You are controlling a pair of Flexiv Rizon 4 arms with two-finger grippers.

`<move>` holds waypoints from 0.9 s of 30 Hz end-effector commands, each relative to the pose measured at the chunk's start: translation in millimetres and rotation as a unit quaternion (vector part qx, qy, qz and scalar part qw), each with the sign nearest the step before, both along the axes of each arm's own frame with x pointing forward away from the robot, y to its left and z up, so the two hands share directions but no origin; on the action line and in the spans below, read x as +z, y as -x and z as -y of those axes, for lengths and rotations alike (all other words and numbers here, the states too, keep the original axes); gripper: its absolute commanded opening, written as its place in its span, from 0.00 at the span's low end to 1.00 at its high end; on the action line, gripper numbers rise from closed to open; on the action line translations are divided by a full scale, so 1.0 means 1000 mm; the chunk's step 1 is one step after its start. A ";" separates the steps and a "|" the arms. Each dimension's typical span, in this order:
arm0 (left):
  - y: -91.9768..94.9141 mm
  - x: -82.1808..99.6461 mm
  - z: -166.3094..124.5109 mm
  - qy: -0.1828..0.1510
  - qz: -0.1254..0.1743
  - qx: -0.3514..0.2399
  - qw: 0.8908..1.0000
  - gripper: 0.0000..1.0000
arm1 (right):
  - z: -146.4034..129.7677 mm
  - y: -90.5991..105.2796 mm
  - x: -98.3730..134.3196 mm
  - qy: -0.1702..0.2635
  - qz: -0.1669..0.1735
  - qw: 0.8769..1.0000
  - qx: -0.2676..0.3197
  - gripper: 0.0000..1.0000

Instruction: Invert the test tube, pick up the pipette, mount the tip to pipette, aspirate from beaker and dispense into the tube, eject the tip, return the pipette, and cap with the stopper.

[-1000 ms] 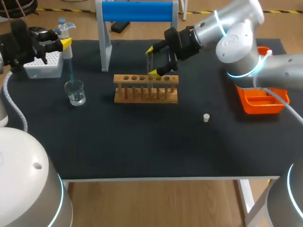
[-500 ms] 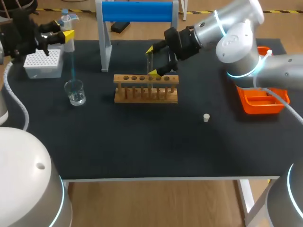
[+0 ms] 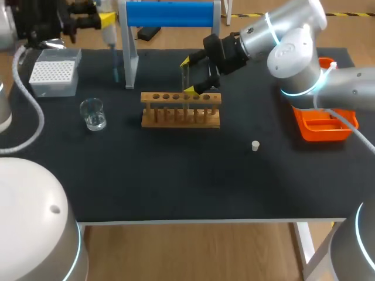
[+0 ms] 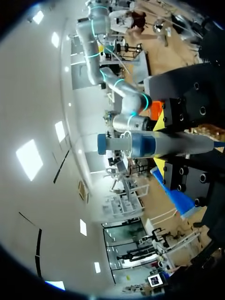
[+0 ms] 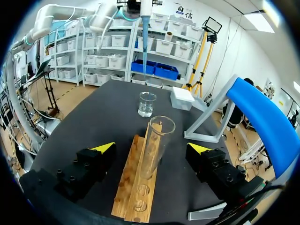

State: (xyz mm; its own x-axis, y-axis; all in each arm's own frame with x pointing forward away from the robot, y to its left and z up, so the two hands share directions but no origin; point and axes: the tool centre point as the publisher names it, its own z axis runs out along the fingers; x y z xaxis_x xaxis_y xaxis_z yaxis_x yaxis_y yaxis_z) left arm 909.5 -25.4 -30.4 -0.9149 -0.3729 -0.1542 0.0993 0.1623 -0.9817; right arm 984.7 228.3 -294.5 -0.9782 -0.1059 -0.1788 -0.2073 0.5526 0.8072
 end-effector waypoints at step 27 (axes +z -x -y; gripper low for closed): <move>-0.028 0.058 0.133 -0.018 -0.052 -0.121 0.991 0.00 | 0.000 0.000 0.000 0.000 0.000 1.000 0.001 1.00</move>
